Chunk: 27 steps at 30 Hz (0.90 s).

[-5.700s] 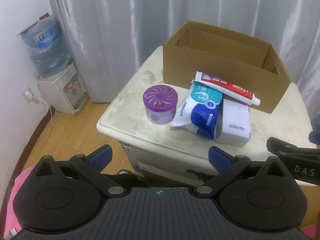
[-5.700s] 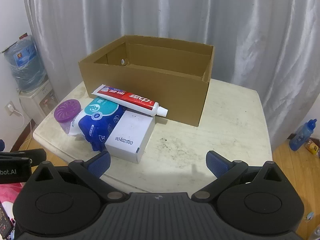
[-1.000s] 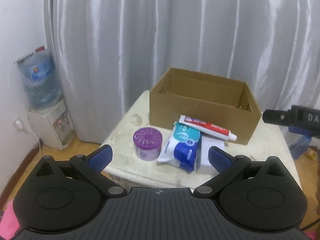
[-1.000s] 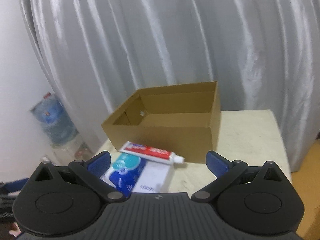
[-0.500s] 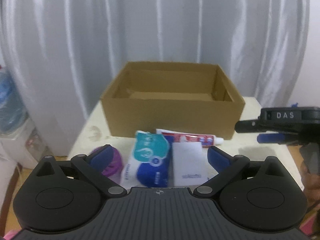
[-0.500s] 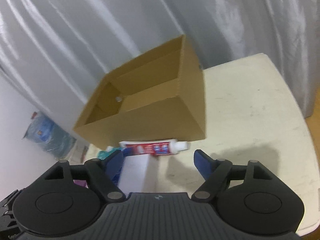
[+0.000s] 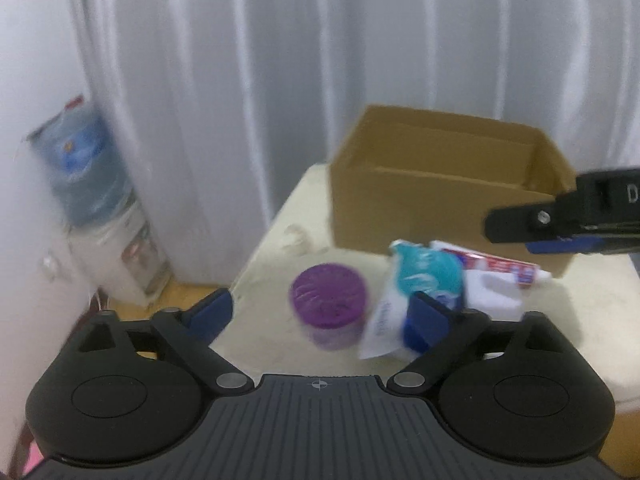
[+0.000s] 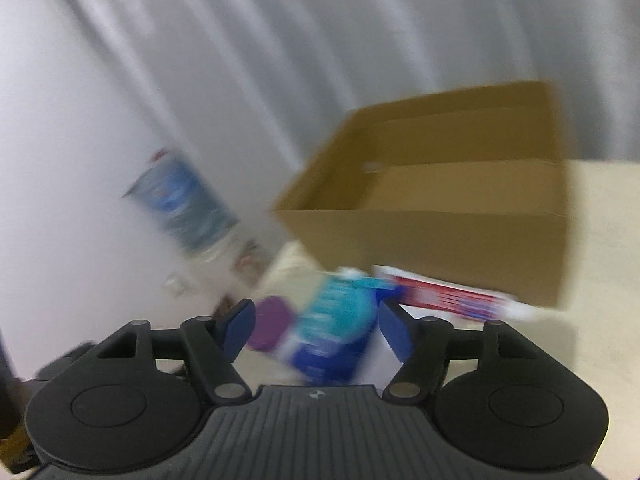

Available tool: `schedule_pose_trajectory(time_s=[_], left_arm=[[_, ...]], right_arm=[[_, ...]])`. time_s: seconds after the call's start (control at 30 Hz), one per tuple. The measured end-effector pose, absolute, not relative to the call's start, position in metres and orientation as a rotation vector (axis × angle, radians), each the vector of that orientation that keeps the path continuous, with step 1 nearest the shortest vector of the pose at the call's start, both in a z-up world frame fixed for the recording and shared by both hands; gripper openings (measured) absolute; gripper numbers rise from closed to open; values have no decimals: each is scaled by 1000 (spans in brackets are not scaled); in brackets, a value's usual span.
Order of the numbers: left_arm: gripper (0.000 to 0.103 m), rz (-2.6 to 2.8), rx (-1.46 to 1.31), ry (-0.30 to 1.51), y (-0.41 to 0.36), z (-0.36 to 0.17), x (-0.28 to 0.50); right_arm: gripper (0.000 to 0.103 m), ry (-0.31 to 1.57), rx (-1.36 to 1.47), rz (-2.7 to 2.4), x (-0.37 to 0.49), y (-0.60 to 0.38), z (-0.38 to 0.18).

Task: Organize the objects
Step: 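Lower the right gripper over the purple jar and close on its lid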

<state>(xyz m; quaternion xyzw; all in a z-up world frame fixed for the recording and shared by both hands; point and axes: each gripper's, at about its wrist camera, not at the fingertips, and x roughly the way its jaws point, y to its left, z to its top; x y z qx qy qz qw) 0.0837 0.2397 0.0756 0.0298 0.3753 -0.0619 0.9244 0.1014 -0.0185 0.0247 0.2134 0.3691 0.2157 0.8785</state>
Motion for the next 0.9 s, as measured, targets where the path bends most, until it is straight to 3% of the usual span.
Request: schedule_pose_trajectory(time_s=[0.07, 0.23, 0.6, 0.9], left_arm=[[76, -125, 30, 782, 248, 69, 90], [65, -151, 1, 818, 263, 50, 101], [64, -278, 3, 887, 277, 13, 121], [61, -361, 8, 890, 274, -2, 134]], right_arm=[[66, 788, 422, 508, 116, 5, 26], [63, 852, 321, 547, 145, 51, 22], [60, 987, 187, 518, 177, 90, -1], [49, 1060, 193, 500, 189, 100, -17]])
